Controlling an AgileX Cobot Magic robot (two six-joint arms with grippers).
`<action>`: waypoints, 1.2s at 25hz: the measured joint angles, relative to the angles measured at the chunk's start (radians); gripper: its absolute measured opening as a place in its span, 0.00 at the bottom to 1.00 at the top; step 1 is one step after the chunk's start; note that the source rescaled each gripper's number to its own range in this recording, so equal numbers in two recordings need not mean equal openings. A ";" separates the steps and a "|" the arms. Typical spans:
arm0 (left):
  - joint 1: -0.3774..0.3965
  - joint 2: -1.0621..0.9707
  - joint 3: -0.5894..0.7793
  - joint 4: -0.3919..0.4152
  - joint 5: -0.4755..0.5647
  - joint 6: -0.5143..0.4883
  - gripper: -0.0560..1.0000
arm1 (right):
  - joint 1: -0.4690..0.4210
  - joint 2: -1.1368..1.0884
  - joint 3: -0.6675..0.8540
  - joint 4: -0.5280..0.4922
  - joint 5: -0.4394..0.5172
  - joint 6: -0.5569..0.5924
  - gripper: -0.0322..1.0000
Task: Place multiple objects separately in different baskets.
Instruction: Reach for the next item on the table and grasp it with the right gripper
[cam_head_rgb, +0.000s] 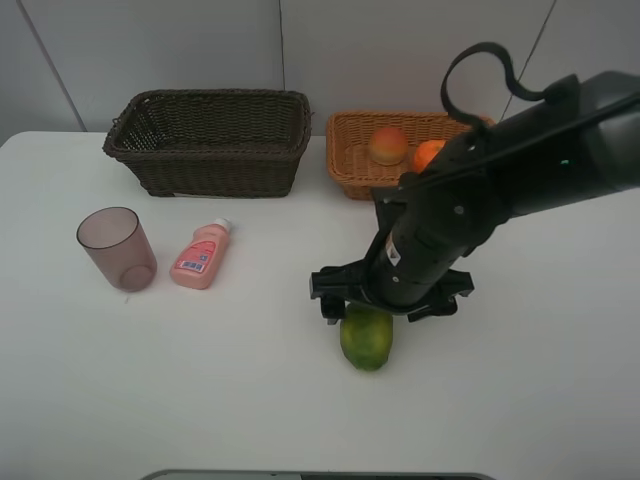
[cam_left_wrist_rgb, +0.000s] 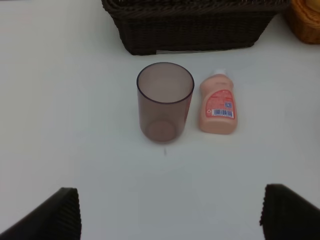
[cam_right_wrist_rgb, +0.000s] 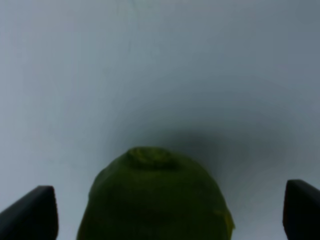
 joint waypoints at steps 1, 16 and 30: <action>0.000 0.000 0.000 0.000 0.000 0.000 0.93 | 0.000 0.001 0.000 0.000 0.000 0.000 1.00; 0.000 0.000 0.000 0.000 0.000 0.000 0.93 | 0.022 0.030 0.000 0.001 -0.015 0.000 1.00; 0.000 0.000 0.000 0.000 0.000 0.000 0.93 | 0.022 0.063 0.000 0.012 -0.027 0.000 0.87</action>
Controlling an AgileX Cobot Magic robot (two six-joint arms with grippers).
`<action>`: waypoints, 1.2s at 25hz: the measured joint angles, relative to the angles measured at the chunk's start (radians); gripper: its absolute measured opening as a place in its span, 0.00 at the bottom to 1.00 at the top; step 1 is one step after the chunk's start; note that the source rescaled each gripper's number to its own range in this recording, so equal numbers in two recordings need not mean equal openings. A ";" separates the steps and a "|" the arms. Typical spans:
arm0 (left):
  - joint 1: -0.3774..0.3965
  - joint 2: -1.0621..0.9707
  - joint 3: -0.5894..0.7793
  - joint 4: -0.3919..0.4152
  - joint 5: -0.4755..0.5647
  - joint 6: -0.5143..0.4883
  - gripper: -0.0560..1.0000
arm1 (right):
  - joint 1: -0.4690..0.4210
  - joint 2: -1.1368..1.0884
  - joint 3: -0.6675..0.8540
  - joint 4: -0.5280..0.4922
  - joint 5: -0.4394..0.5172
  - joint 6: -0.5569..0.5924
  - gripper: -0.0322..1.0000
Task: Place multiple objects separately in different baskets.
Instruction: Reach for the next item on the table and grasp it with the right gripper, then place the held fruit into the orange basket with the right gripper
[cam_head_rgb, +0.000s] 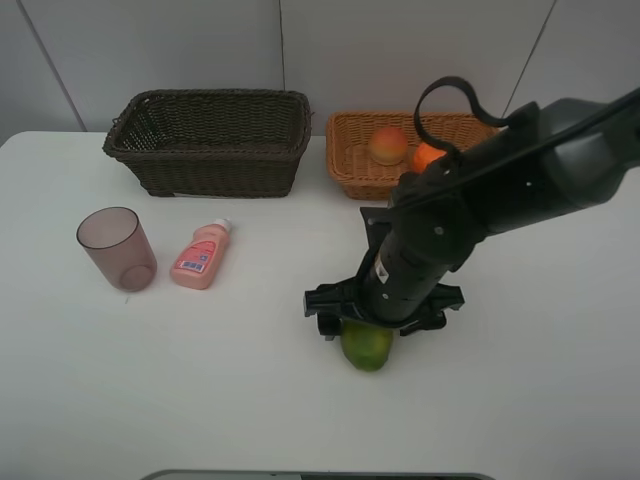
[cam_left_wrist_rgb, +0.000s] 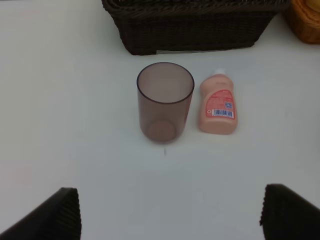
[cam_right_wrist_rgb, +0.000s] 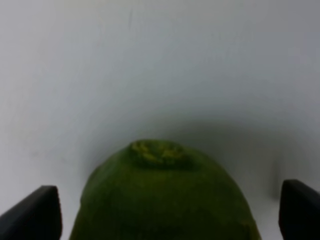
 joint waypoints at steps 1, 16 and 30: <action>0.000 0.000 0.000 0.000 0.000 0.000 0.93 | 0.000 0.000 0.000 0.003 0.000 0.000 0.77; 0.000 0.000 0.000 0.000 0.000 0.000 0.93 | 0.000 0.000 -0.001 -0.015 0.017 0.000 0.46; 0.000 0.000 0.000 0.000 0.000 0.000 0.93 | 0.000 0.000 -0.001 -0.015 0.014 0.000 0.46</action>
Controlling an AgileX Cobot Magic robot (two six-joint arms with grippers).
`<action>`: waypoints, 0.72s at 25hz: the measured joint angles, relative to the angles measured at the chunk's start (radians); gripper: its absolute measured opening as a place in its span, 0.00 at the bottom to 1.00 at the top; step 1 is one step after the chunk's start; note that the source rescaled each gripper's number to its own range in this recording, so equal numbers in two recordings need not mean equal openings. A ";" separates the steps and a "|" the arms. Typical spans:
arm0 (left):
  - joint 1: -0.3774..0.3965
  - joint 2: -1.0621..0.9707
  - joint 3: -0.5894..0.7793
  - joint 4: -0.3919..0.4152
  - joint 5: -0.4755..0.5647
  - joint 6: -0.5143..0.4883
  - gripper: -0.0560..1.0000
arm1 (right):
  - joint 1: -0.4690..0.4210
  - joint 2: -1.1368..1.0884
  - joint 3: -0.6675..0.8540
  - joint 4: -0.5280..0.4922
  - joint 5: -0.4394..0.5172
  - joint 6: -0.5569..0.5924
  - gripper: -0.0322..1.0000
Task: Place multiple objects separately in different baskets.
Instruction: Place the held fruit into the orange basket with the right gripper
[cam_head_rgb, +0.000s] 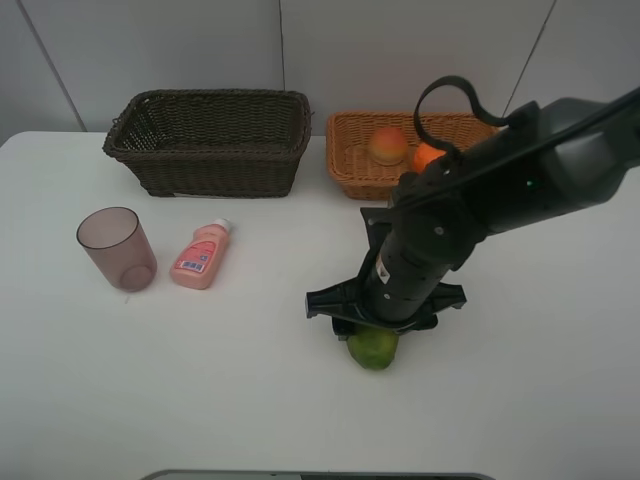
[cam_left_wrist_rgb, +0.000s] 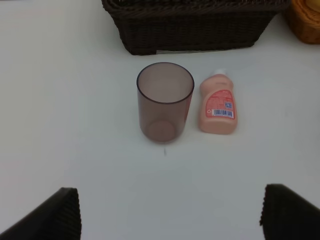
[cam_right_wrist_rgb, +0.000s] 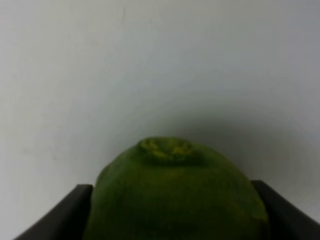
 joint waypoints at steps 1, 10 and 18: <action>0.000 0.000 0.000 0.000 0.000 0.000 0.93 | 0.000 0.000 0.000 0.000 0.000 0.000 0.46; 0.000 0.000 0.000 0.000 0.000 0.000 0.93 | 0.000 -0.053 -0.031 0.000 0.075 -0.028 0.46; 0.000 0.000 0.000 0.000 0.000 0.000 0.93 | -0.018 -0.102 -0.252 0.010 0.373 -0.180 0.46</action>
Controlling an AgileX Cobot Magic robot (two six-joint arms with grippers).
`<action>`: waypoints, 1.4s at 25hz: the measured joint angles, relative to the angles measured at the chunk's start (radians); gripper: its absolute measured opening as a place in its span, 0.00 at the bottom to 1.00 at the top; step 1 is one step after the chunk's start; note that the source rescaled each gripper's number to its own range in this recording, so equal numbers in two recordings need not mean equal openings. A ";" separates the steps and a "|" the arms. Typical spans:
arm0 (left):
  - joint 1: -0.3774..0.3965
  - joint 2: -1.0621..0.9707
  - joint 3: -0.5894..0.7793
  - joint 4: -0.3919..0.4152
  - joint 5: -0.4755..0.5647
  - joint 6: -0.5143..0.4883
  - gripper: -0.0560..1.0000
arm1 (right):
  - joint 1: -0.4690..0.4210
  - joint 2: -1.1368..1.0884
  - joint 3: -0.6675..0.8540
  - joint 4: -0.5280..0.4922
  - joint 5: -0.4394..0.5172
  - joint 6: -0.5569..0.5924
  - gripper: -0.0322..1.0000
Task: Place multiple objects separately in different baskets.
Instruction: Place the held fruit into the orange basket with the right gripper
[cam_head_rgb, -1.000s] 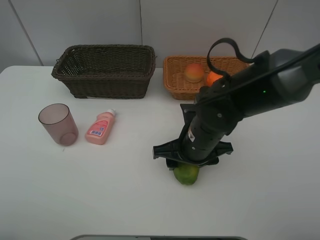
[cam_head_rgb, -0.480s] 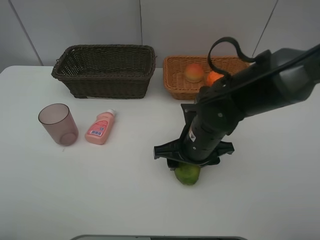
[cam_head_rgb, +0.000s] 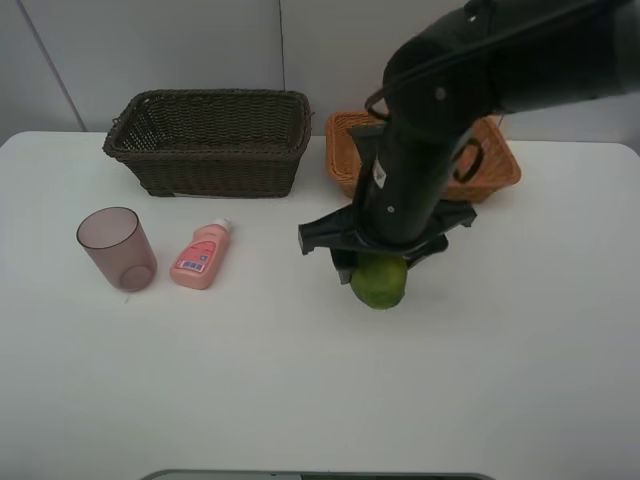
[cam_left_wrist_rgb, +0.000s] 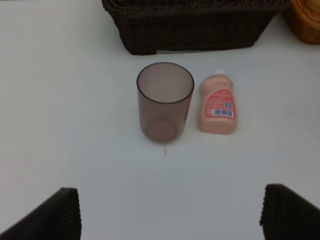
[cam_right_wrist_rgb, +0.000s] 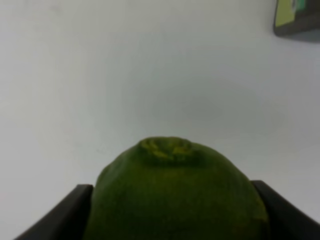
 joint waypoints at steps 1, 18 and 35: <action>0.000 0.000 0.000 0.000 0.000 0.000 0.93 | -0.009 0.000 -0.028 0.005 0.038 -0.028 0.46; 0.000 0.000 0.000 0.000 0.000 0.000 0.93 | -0.308 0.119 -0.514 -0.002 0.261 -0.277 0.46; 0.000 0.000 0.000 0.000 0.000 0.000 0.93 | -0.377 0.385 -0.626 -0.091 -0.177 -0.288 0.46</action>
